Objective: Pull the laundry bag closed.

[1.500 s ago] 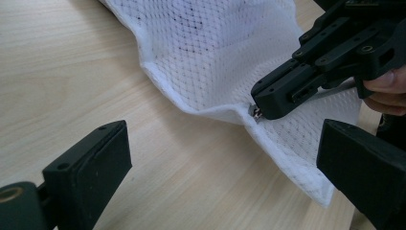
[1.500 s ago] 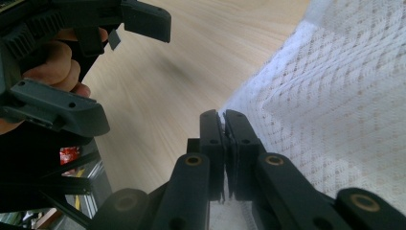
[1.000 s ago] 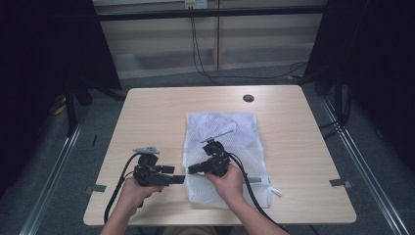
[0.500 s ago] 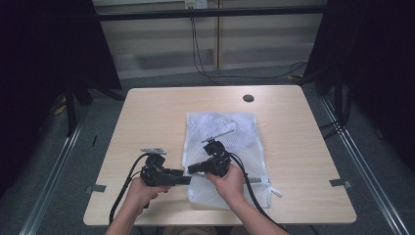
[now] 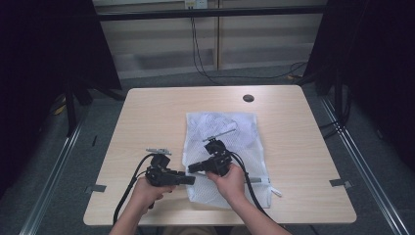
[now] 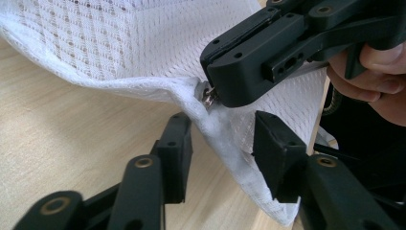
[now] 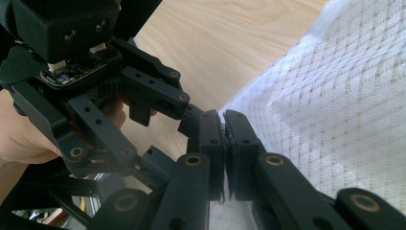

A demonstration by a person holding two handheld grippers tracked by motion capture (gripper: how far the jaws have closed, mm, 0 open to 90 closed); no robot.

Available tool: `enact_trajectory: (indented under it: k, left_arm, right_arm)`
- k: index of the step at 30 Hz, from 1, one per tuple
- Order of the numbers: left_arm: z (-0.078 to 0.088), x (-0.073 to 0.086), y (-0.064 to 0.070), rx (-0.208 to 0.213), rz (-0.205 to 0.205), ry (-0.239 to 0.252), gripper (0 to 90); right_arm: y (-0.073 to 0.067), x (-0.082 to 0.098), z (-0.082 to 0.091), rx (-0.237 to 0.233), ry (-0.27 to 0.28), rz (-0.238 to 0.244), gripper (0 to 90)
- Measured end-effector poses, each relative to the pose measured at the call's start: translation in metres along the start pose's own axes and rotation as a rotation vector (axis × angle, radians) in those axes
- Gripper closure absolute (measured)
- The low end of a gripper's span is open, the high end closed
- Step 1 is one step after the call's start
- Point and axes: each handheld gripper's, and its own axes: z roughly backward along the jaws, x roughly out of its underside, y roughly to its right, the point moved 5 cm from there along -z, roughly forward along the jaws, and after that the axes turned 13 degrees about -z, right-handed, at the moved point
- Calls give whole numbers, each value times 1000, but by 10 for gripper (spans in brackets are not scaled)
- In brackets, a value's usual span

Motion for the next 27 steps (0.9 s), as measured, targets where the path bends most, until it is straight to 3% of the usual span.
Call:
enact_trajectory:
  k: [4, 6, 9, 27]
  left_arm:
    - [-2, -1, 1, -4, 17, 10, 619]
    - [-1, 0, -1, -5, 3, 5, 623]
    - [-3, -2, 1, 11, 15, 17, 620]
    - [-9, -2, 2, 13, 16, 0, 644]
  right_arm:
    - [0, -1, 1, -1, 1, 0, 868]
    - [-1, -1, 1, -2, 2, 5, 868]
    - [-2, -2, 1, 0, 4, 8, 868]
    - [-5, -2, 0, -2, 2, 9, 868]
